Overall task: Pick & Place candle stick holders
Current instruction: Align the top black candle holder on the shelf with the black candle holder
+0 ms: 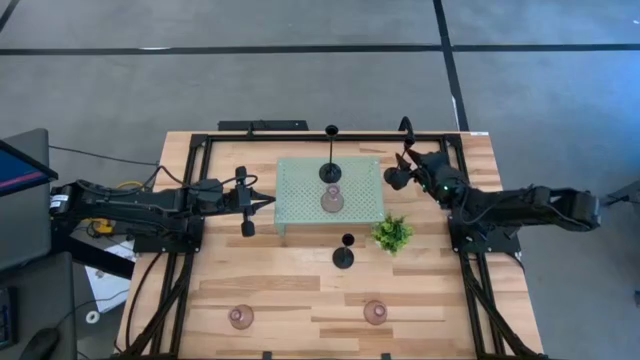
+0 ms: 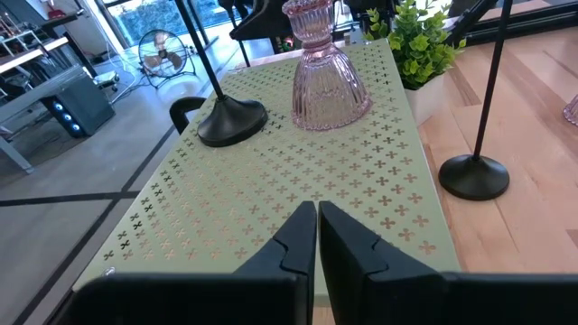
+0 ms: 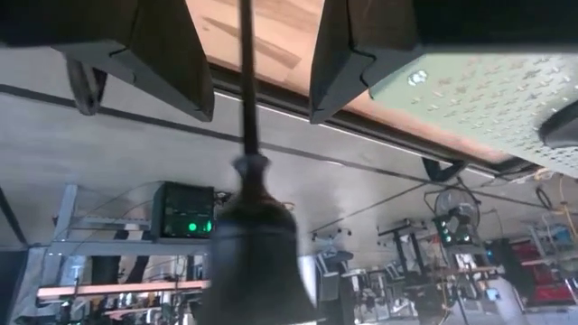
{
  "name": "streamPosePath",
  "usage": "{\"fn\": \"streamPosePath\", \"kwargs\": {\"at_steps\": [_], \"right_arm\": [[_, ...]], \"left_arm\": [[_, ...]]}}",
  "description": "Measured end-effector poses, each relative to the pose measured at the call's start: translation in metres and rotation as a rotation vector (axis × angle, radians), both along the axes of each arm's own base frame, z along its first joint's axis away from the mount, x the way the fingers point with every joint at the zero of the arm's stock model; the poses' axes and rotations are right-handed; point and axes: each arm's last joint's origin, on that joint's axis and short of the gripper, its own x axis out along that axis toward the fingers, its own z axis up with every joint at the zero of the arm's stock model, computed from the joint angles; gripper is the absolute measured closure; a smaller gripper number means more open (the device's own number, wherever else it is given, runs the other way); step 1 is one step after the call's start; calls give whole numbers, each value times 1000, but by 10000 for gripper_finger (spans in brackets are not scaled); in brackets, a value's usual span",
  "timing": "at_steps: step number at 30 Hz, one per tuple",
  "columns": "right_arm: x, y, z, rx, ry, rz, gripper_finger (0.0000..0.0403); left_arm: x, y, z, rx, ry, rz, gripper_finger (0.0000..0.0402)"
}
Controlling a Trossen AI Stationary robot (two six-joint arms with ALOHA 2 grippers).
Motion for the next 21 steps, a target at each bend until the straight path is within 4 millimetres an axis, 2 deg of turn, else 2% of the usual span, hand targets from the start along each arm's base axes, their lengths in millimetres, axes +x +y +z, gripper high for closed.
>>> {"fn": "streamPosePath", "kwargs": {"at_steps": [8,21], "right_arm": [[13,-12,-2,21,64,-24,256],[12,-12,1,6,63,-25,365]], "left_arm": [[0,0,0,0,0,0,385],[0,0,0,-7,-1,1,385]]}}
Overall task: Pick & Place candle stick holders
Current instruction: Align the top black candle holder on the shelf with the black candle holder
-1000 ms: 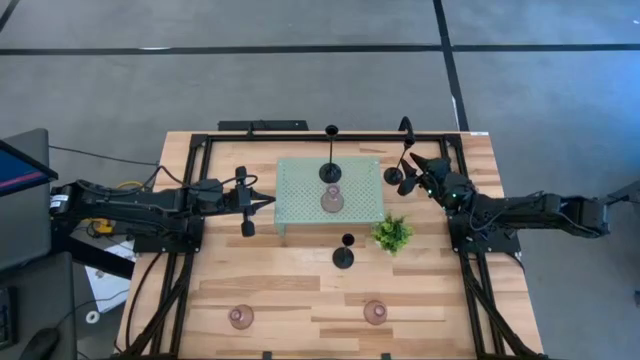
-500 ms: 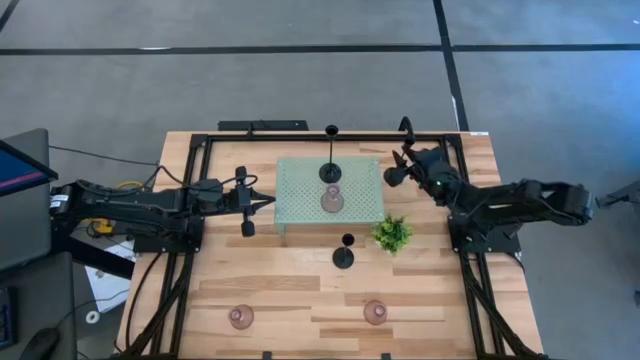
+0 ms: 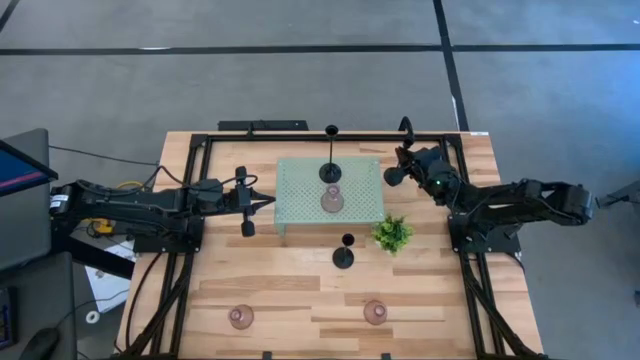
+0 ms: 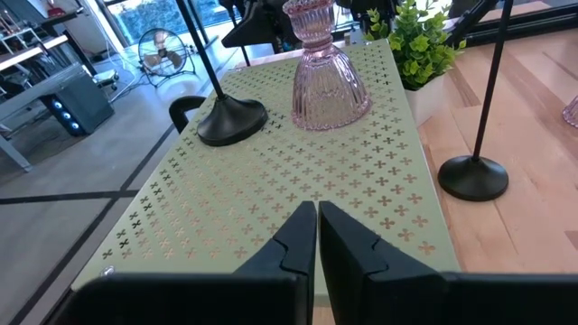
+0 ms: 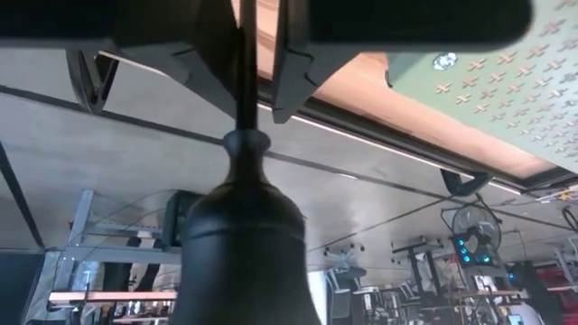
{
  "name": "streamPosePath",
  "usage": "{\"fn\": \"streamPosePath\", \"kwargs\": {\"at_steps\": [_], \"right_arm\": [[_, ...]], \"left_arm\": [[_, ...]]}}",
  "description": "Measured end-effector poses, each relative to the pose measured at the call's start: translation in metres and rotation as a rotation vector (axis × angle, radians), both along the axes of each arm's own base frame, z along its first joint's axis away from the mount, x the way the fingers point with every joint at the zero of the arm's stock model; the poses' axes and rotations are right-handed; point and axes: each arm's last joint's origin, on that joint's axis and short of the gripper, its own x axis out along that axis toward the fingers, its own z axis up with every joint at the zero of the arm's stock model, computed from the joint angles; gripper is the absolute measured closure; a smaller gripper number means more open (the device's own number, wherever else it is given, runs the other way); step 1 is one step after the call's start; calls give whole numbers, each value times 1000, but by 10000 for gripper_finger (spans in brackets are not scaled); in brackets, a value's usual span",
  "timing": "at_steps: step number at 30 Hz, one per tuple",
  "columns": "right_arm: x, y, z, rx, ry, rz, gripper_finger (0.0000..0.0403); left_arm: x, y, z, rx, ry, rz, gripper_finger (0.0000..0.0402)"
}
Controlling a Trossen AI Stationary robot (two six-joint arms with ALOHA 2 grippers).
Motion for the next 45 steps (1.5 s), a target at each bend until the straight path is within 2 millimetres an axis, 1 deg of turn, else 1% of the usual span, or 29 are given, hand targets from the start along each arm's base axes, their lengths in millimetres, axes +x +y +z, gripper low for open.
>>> {"fn": "streamPosePath", "kwargs": {"at_steps": [5,10,14,18,20,25,29,32,36,38,41,45], "right_arm": [[0,0,0,-11,16,3,396],[0,0,0,-10,16,3,393],[0,0,1,-24,32,8,398],[-1,1,11,-51,15,11,398],[-1,1,20,-71,39,14,399],[2,-1,54,-69,126,23,400],[1,-1,89,-94,192,13,400],[0,-1,115,-149,229,2,401],[-1,0,148,-206,225,-7,401],[0,1,161,-218,202,21,401],[4,4,174,-222,144,117,401],[14,11,180,-206,98,262,401]], "left_arm": [[0,0,0,0,0,0,385],[0,0,0,0,0,0,385],[0,0,0,-1,2,0,385],[0,0,0,-1,4,0,385],[0,0,0,-1,4,0,385],[0,0,-1,-1,5,0,385],[0,0,-1,-1,7,0,385],[0,0,-1,-1,7,0,385],[0,0,-1,-1,7,0,385],[0,0,-1,-1,7,0,385],[0,0,-1,-1,7,0,385],[0,0,-1,-1,7,0,385]]}}
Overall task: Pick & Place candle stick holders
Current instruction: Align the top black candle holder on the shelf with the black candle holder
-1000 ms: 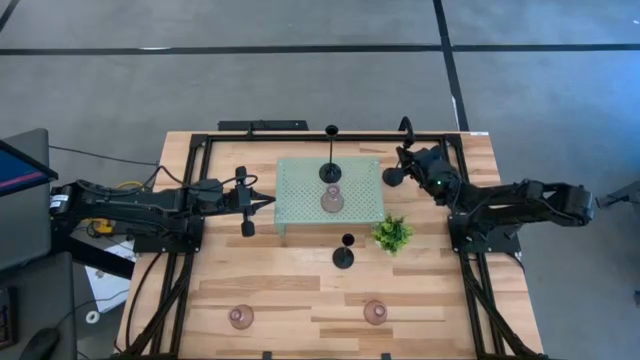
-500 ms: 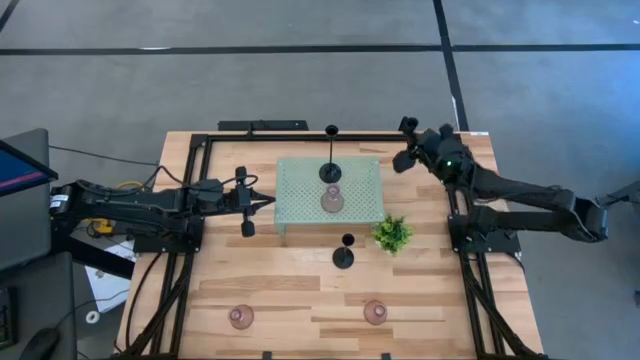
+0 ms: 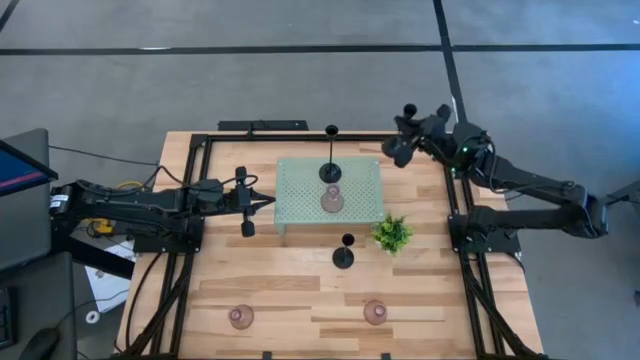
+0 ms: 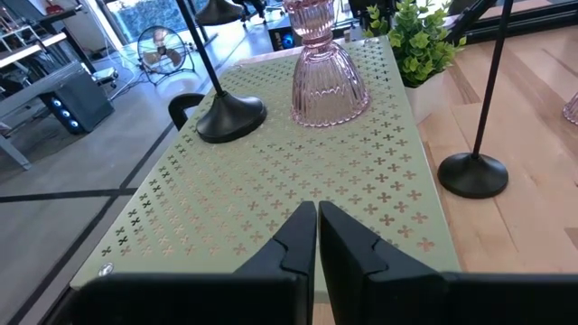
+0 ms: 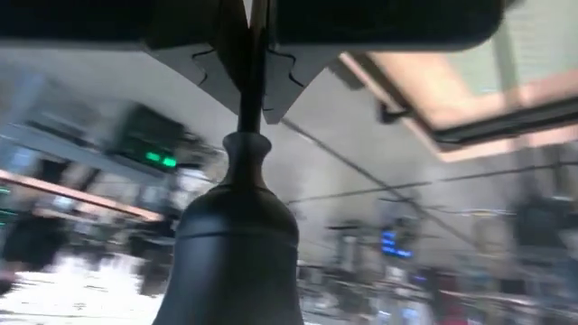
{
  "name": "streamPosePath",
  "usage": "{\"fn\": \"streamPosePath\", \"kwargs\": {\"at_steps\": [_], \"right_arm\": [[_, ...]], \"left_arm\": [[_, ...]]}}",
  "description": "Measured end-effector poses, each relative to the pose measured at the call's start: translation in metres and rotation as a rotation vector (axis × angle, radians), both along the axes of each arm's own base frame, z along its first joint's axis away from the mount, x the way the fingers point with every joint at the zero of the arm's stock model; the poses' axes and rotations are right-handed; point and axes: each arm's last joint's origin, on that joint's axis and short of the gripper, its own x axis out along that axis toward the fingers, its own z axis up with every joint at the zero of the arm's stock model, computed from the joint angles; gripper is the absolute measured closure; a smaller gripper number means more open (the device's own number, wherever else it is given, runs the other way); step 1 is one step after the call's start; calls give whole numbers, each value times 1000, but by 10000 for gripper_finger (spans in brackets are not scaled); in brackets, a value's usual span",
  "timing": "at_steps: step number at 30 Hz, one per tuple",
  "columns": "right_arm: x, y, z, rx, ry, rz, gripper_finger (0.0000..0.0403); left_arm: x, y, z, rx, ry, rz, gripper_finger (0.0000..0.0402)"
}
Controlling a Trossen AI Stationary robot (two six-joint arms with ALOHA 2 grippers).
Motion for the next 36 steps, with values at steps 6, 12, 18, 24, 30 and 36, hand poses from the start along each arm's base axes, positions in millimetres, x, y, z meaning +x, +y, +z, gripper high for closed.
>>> {"fn": "streamPosePath", "kwargs": {"at_steps": [6,12,18,24,30,36], "right_arm": [[18,11,-6,37,13,93,401],[37,24,-11,43,-6,188,401],[52,28,-16,45,-10,253,400],[60,25,-26,65,24,243,400],[60,20,-26,92,4,226,399],[61,21,-26,113,-10,276,399]], "left_arm": [[0,0,0,0,0,0,385],[0,0,0,0,0,0,385],[0,0,0,0,0,0,385],[0,0,0,-1,-1,0,385],[0,0,0,-1,-1,0,385],[0,0,0,-1,-1,0,385]]}}
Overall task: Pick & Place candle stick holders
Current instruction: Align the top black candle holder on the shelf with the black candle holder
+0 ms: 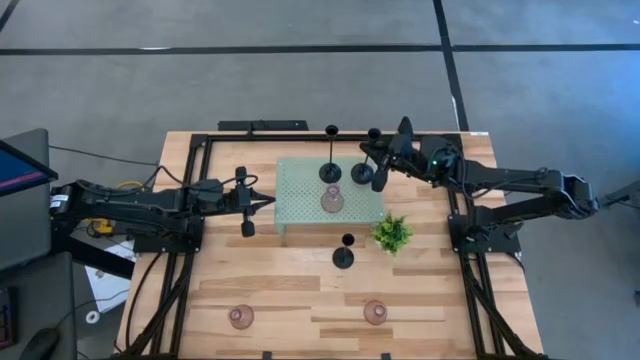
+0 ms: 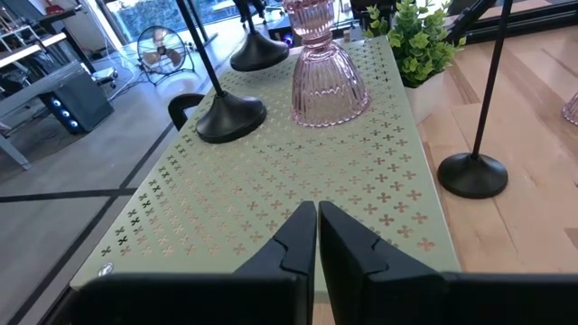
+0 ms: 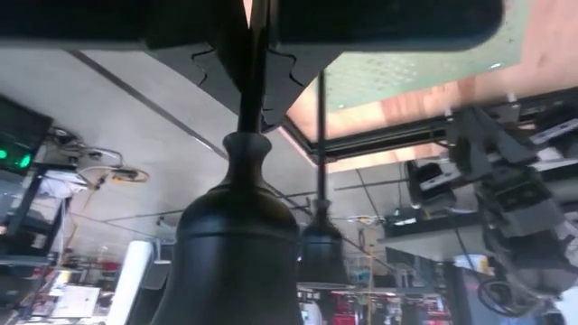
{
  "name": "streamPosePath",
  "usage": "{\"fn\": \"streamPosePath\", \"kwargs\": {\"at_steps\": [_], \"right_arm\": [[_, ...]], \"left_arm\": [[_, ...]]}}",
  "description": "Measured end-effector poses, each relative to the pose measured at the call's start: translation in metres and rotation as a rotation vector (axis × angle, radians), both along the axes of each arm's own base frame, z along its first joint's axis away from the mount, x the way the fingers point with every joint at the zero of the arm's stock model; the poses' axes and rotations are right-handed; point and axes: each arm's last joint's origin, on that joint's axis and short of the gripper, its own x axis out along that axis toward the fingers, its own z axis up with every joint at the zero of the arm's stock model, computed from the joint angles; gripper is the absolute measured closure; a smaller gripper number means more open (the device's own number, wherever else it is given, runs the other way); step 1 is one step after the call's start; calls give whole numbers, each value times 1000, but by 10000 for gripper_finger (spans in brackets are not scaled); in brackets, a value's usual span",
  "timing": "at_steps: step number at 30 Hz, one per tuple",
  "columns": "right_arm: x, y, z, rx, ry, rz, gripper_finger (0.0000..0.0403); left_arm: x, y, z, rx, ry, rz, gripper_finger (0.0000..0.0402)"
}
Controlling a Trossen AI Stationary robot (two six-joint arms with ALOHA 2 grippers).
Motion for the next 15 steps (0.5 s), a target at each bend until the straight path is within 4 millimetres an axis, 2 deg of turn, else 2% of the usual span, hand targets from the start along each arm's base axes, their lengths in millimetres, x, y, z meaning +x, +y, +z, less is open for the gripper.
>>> {"fn": "streamPosePath", "kwargs": {"at_steps": [8,15], "right_arm": [[13,-3,-11,12,26,19,400],[12,-10,-11,10,18,-11,400]], "left_arm": [[0,0,0,0,0,0,385],[0,0,0,-4,-1,0,385]]}}
